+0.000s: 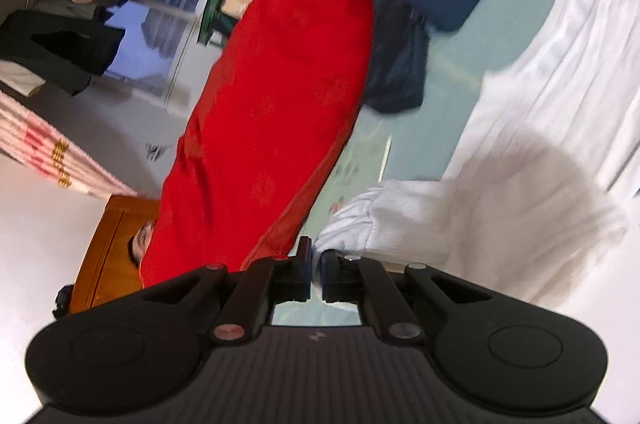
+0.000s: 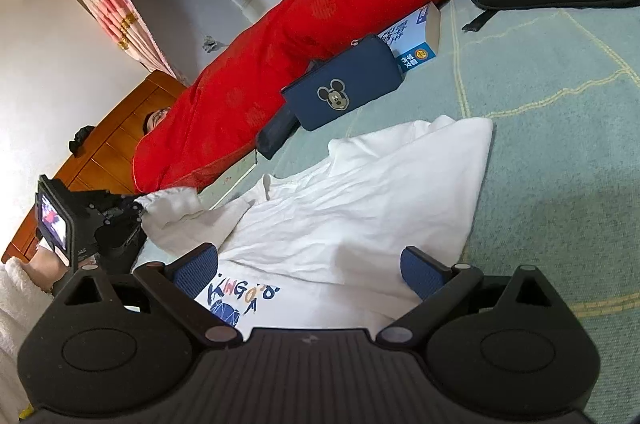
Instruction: Fold clothes
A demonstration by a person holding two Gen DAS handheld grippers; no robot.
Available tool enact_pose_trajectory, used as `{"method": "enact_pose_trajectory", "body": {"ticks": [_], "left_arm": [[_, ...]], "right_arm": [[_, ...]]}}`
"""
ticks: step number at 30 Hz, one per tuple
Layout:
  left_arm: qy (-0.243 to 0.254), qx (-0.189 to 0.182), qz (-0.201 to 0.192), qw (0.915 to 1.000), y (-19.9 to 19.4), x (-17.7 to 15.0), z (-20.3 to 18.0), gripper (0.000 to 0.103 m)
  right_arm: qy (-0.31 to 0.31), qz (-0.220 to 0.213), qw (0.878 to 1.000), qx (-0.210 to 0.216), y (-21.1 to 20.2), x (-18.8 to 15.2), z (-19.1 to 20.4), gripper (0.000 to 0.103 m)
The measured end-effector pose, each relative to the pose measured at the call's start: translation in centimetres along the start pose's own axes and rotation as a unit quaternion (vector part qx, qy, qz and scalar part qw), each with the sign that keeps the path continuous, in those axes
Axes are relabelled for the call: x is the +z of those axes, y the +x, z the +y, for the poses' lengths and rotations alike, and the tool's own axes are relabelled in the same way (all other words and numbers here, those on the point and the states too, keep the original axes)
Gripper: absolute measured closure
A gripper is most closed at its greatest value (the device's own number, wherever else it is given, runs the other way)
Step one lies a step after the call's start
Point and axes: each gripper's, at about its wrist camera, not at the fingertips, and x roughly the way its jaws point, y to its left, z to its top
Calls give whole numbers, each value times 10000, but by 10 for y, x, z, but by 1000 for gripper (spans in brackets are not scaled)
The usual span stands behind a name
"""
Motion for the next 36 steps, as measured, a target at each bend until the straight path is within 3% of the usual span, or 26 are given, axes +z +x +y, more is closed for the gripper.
{"method": "enact_pose_trajectory", "body": {"ticks": [13,27,36], "left_arm": [[-79,672,833,9942,61,-61,35,100],[-62,1386,1487,9791,118,-117,62,100],[-335,1412,1987,9693,146,-152,70,100]], "right_arm": [[-119,36,9999,-11,3,-1,3,3],[-270,86,9996,-59,5,-2,7,2],[-277,148,9995,-64,9,-3,7,2]]}}
